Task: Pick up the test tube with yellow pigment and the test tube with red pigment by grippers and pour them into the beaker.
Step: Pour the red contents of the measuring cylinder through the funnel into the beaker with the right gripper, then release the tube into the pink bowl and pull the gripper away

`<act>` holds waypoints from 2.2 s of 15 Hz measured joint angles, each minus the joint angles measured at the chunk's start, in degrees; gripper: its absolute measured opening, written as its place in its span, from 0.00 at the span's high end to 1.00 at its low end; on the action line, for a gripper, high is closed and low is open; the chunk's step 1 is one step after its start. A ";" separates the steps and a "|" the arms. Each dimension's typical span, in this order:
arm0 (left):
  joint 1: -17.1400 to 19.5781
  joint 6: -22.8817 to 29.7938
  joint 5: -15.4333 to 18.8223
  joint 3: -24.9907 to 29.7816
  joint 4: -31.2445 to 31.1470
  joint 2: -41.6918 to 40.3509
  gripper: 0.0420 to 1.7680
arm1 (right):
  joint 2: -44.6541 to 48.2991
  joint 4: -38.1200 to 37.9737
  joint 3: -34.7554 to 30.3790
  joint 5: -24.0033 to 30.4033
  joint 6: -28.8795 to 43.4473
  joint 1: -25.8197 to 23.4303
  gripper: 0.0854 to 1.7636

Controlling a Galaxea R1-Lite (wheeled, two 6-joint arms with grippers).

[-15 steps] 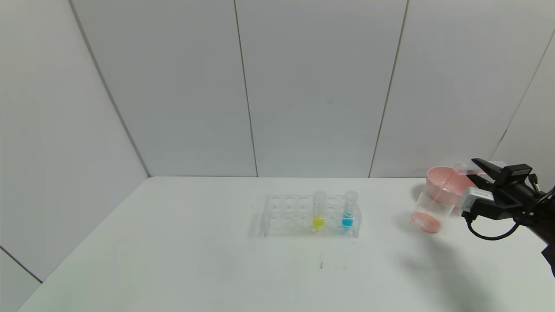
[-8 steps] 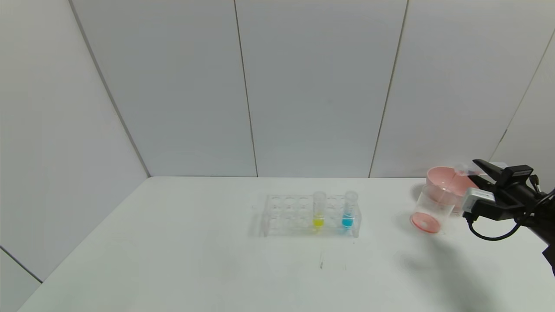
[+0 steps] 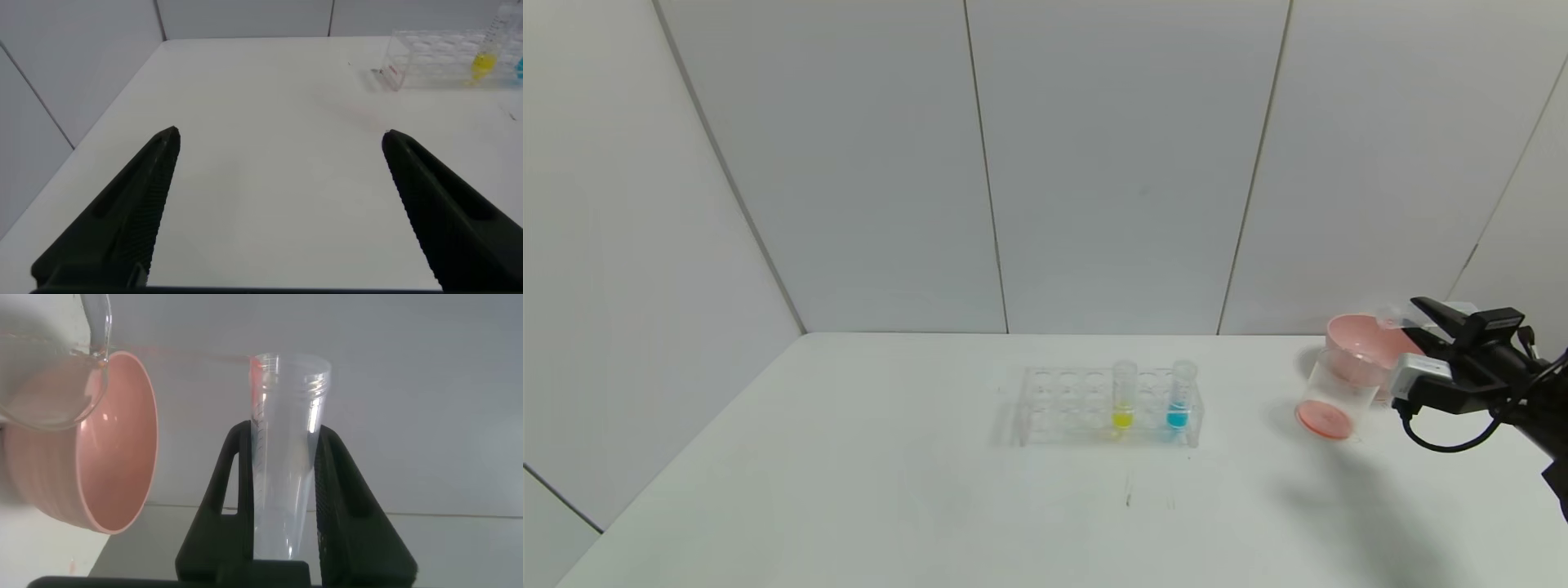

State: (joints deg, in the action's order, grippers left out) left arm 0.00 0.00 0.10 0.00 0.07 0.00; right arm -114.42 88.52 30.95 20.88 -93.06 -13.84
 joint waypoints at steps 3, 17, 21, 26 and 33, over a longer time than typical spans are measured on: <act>0.00 0.00 0.00 0.00 0.00 0.00 0.00 | 0.06 -0.02 0.38 -0.02 -0.22 -0.09 0.76; 0.00 0.00 0.00 0.00 0.00 0.00 0.00 | -4.05 -5.14 10.63 -19.63 72.57 4.36 0.76; 0.00 0.00 0.00 0.00 0.00 0.00 0.00 | -9.25 -5.12 14.38 -22.63 80.53 4.13 0.76; 0.00 0.00 0.00 0.00 0.00 0.00 0.00 | -12.86 -5.42 17.34 -24.36 85.15 4.08 0.56; 0.00 0.00 0.00 0.00 0.00 0.00 0.00 | -12.40 -5.69 17.91 -24.87 86.25 3.86 0.25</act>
State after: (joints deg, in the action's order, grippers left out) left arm 0.00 0.00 0.10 0.00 0.07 0.00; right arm -126.82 82.82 48.86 -3.99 -6.81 -9.97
